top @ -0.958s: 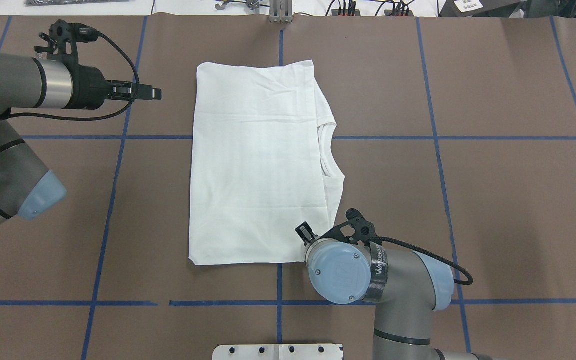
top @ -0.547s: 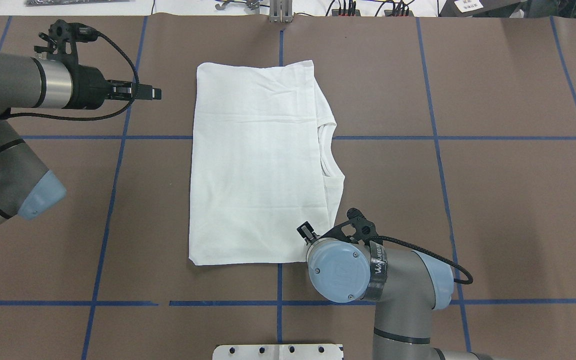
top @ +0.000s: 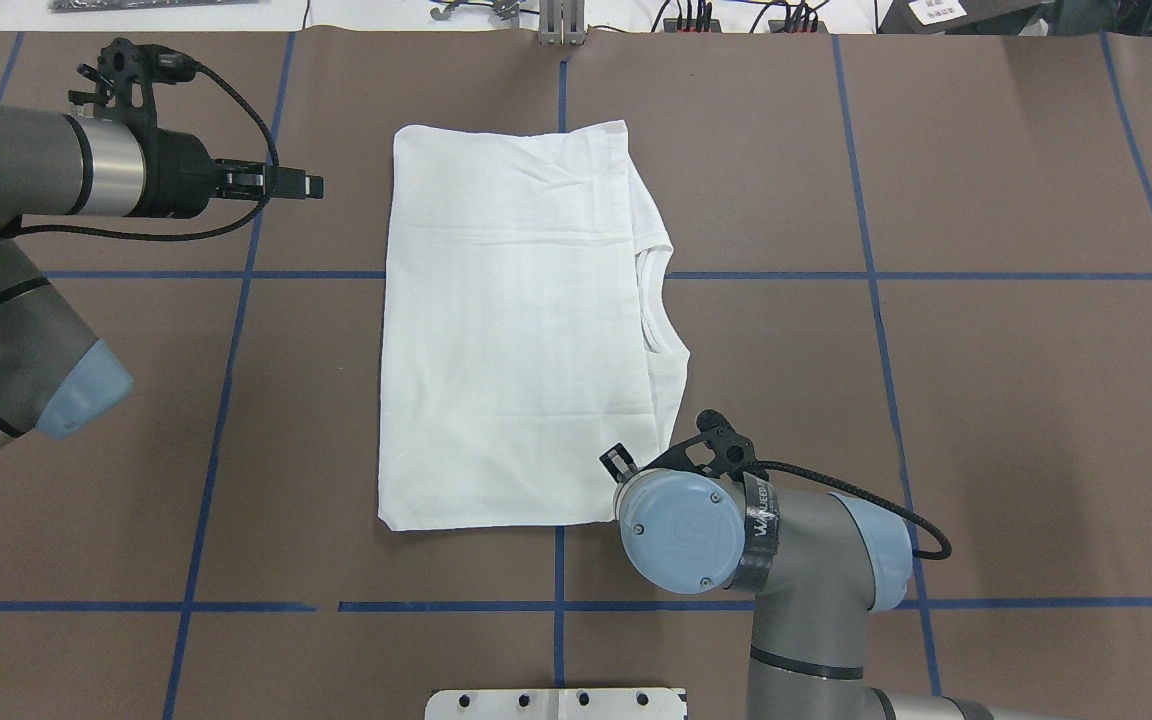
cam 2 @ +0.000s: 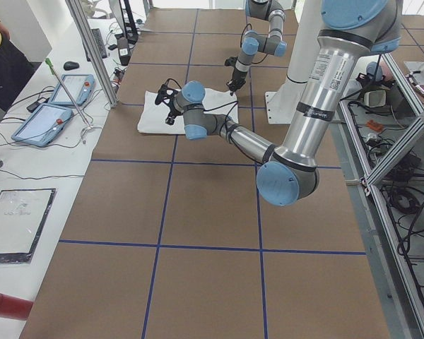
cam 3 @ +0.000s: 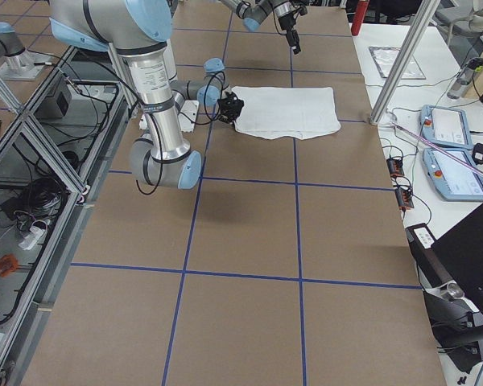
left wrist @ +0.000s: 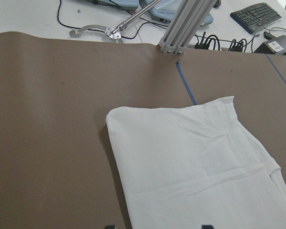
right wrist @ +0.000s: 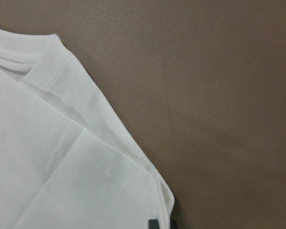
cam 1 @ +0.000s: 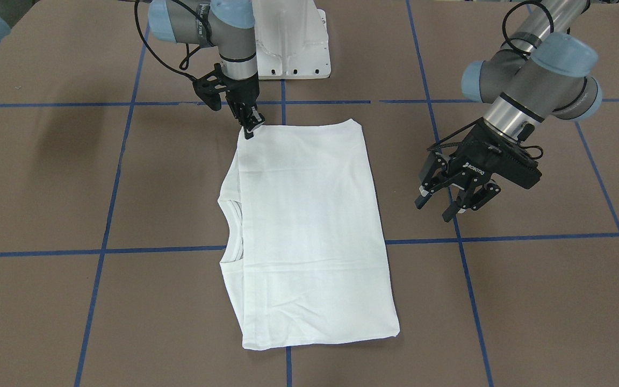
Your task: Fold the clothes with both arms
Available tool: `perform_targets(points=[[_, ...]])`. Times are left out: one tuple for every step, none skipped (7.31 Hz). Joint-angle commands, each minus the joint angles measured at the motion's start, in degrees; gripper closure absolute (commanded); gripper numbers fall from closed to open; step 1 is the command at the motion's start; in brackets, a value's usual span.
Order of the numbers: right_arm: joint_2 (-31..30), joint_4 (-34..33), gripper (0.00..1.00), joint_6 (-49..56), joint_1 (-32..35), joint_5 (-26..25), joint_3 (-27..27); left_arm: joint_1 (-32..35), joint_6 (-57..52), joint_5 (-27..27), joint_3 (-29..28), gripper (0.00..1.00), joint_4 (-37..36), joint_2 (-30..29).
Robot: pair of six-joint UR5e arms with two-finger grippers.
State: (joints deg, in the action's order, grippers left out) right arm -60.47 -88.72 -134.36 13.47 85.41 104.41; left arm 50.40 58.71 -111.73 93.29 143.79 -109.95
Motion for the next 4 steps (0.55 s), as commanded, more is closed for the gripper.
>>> perform_targets(points=[[0.1, -4.6, 1.00, 0.2, 0.7, 1.5, 3.9, -0.1, 0.1, -0.1, 0.0, 0.33, -0.1, -0.3], [0.1, -4.9, 1.00, 0.2, 0.5, 1.4, 3.5, -0.1, 0.3, -0.2, 0.0, 0.33, -0.1, -0.4], [0.0, -4.9, 1.00, 0.2, 0.0, 1.3, 3.3, -0.4, 0.5, -0.2, 0.0, 0.33, -0.1, -0.4], [-0.3, -5.1, 1.00, 0.2, -0.1, 1.4, 3.5, -0.7, 1.1, -0.4, 0.0, 0.33, -0.2, -0.7]])
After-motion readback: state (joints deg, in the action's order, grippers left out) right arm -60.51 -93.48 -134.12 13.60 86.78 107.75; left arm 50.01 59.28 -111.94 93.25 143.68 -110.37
